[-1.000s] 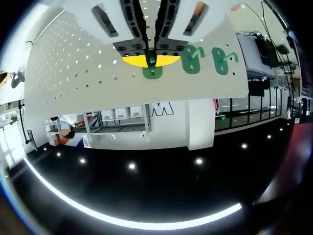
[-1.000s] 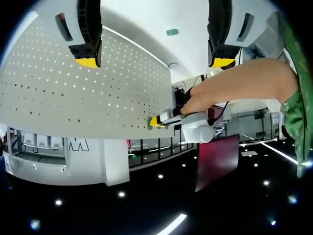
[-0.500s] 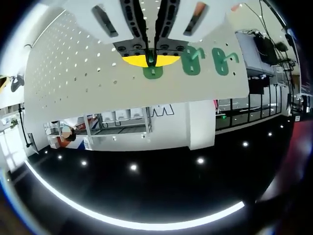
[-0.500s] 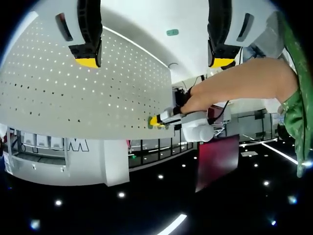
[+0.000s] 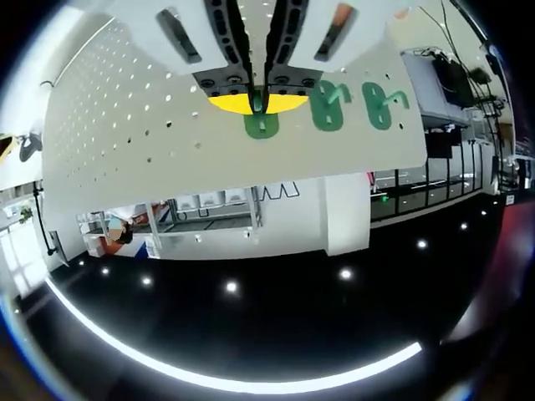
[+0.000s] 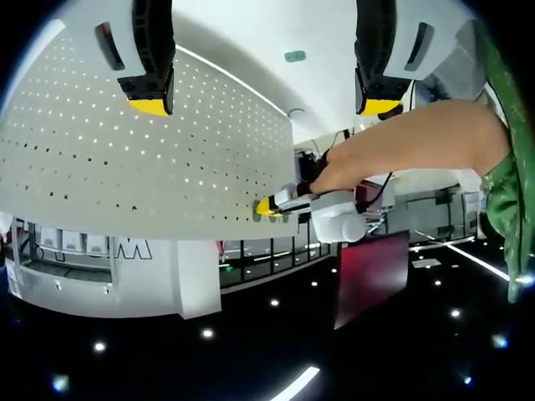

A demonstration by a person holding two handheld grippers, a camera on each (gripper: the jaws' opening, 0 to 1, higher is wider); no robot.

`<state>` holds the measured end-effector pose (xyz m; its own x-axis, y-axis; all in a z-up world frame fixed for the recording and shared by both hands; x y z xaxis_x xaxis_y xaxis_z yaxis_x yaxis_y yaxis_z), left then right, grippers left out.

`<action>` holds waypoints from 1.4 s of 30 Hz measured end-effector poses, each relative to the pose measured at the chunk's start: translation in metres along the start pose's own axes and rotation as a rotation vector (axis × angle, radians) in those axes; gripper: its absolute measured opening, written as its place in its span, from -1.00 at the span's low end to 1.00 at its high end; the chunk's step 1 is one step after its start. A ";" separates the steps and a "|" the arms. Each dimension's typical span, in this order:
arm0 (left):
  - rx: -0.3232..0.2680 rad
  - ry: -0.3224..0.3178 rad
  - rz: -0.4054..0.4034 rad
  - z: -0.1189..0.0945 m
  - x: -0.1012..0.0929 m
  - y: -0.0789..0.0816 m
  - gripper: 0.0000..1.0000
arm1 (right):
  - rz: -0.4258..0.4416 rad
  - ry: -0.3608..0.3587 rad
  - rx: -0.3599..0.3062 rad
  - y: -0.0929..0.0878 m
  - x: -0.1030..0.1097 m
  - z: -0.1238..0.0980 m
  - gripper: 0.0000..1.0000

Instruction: Insert the hook assembly into the mounting plate slot until the hook locks in place.

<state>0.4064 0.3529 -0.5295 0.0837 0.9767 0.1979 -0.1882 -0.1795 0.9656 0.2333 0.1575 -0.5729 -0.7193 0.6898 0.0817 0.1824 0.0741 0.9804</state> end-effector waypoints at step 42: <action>0.032 -0.036 -0.062 -0.019 -0.006 -0.007 -0.69 | -0.011 0.018 0.002 0.003 0.010 -0.002 0.82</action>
<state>0.3887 0.3506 -0.5402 0.1296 0.9812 0.1428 -0.1498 -0.1230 0.9810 0.2250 0.1633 -0.5686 -0.7330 0.6762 0.0739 0.1753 0.0828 0.9810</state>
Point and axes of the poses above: the point that each gripper's makers call its tool centre point, and the gripper's own axes: z roughly forward along the fingers, x roughly to its left, y roughly out of its top, the point moved 2 cm from there along -z, roughly backward along the fingers, and after that the axes turned 5 degrees about z, right-handed, at the moved point
